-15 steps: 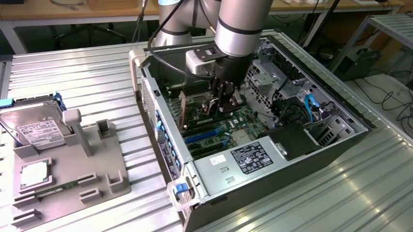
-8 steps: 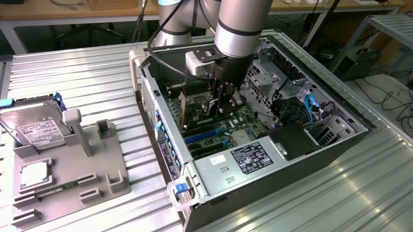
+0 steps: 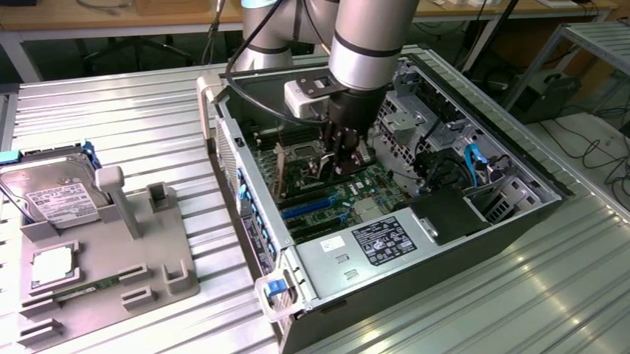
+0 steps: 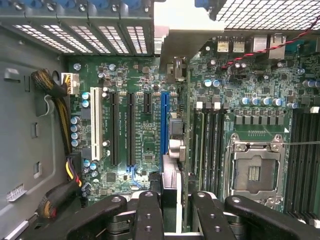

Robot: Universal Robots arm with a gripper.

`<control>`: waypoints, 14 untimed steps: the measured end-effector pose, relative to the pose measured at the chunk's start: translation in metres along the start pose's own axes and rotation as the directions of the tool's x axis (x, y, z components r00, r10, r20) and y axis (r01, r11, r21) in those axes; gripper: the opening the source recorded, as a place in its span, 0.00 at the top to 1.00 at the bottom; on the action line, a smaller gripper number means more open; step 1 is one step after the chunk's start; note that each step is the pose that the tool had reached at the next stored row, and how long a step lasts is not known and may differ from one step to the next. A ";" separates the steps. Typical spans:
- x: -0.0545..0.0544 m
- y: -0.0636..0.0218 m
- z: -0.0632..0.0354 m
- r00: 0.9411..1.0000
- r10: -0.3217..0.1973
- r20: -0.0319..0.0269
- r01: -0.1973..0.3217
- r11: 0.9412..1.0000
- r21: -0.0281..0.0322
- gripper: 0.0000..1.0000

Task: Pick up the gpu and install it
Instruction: 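Insert the gpu into the slot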

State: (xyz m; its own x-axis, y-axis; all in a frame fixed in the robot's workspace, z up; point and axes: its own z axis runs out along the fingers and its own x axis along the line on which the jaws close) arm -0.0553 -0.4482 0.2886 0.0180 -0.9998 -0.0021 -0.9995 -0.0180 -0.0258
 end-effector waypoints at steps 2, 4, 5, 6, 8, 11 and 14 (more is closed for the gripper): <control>0.000 0.0009 0.0006 1.000 0.000 0.000 0.000 1.000 0.000 0.72; 0.000 0.0024 0.0013 1.000 0.000 0.000 0.000 1.000 0.000 0.72; 0.000 0.0032 0.0020 1.000 0.000 0.000 0.000 1.000 0.000 0.72; 0.000 0.0034 0.0025 1.000 0.000 0.000 0.000 1.000 0.000 0.72; 0.001 0.0036 0.0032 1.000 0.000 0.000 0.000 1.000 0.000 0.72; 0.003 0.0039 0.0040 1.000 0.000 0.000 0.000 1.000 0.000 0.72; 0.003 0.0077 0.0053 1.000 0.000 0.000 0.000 1.000 0.000 0.72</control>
State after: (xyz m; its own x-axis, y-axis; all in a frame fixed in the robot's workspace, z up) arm -0.0627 -0.4516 0.2832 0.0181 -0.9998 -0.0023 -0.9995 -0.0180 -0.0258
